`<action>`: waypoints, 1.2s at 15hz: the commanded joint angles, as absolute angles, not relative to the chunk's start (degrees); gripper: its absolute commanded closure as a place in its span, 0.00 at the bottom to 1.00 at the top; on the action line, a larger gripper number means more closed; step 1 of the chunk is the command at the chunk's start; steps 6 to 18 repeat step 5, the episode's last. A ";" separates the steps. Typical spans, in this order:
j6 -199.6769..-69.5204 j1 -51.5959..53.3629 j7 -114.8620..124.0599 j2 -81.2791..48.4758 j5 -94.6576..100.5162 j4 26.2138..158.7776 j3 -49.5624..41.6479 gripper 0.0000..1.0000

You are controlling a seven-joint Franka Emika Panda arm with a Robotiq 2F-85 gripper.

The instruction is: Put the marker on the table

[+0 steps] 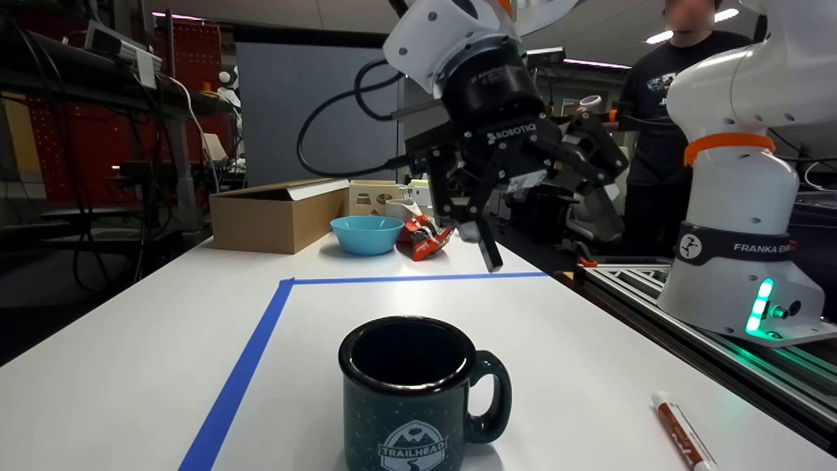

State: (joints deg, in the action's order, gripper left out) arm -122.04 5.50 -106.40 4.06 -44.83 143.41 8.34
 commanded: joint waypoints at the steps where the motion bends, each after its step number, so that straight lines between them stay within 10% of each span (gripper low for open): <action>1: -121.93 6.31 -104.53 5.48 -44.02 143.81 6.97 0.00; 18: -121.83 6.36 -101.80 8.90 -43.01 145.39 6.08 0.00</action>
